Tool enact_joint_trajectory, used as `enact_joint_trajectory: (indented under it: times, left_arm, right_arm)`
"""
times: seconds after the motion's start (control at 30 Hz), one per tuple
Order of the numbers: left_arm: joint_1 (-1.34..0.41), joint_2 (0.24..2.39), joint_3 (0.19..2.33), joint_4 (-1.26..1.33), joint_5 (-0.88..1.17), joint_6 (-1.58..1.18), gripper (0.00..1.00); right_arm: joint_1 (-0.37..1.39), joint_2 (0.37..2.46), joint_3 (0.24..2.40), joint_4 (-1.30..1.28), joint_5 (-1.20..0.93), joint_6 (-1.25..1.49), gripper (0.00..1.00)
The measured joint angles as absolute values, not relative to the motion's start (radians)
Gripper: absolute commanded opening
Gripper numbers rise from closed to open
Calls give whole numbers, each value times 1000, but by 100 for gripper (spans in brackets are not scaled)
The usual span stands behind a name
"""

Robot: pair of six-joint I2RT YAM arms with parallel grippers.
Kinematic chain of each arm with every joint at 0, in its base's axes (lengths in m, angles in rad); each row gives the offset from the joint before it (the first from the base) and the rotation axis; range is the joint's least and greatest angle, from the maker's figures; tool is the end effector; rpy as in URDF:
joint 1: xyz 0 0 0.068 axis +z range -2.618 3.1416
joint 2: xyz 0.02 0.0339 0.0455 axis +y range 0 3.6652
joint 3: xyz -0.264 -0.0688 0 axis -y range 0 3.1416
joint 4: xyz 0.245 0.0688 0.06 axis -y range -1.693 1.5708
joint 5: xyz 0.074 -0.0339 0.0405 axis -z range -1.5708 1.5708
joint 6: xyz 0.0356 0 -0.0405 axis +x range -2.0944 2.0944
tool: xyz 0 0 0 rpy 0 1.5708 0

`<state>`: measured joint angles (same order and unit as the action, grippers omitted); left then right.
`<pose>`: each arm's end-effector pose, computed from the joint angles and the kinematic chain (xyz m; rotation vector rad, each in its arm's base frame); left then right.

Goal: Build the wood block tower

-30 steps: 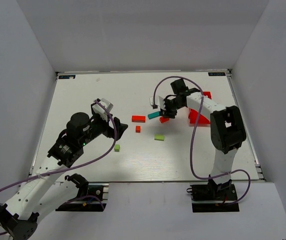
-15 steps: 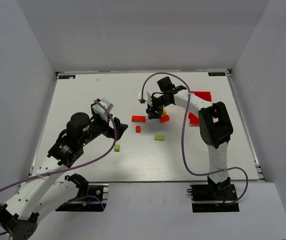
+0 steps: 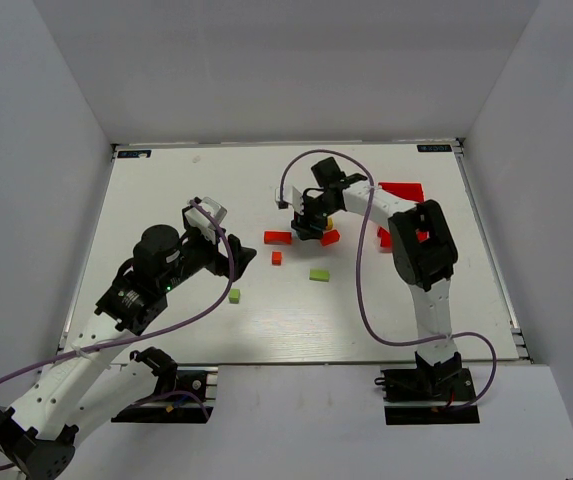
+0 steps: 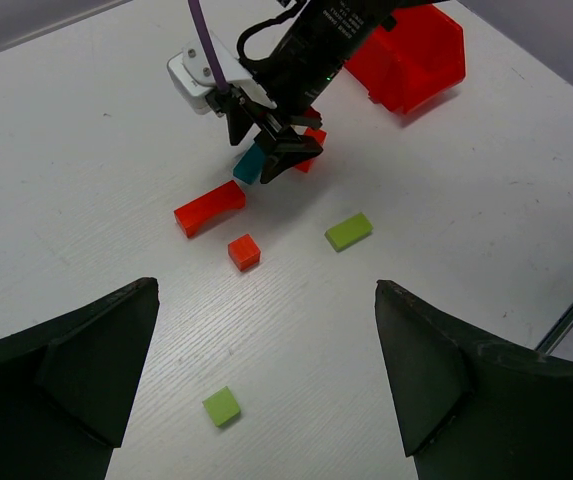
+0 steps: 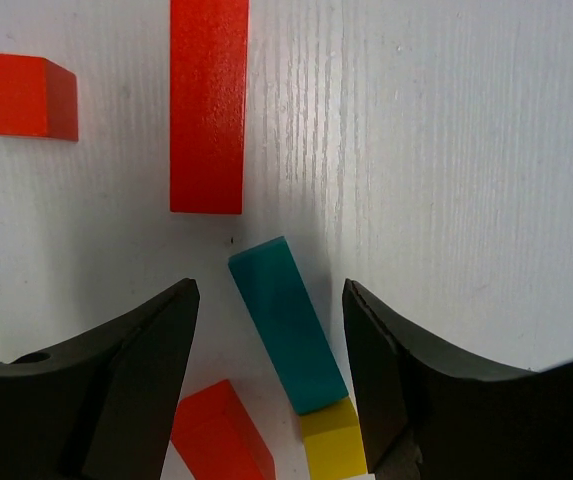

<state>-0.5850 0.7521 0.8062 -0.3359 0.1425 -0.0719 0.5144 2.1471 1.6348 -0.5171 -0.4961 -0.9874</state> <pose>0.1419 -0.1000 0.3366 0.5771 1.8008 -0.5854 0.3931 0.2416 0.1768 -1.8125 1.6876 0.4476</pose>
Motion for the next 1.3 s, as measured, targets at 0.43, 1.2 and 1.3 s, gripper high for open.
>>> enact_joint_trajectory:
  times: [0.43,1.2,1.3]
  left_arm:
    - [-585,752,806,-336,142,-72,99]
    - [-585,752,806,-336,147,-72,99]
    - [-585,752,806,-336,147,-72,99]
  right_arm:
    - [510,2222,1706,-525,-417,-980,58]
    - [501,2196,1670,-593,-450,-1099,15]
    - [504,2181,1647,-598,-459,-1108,15]
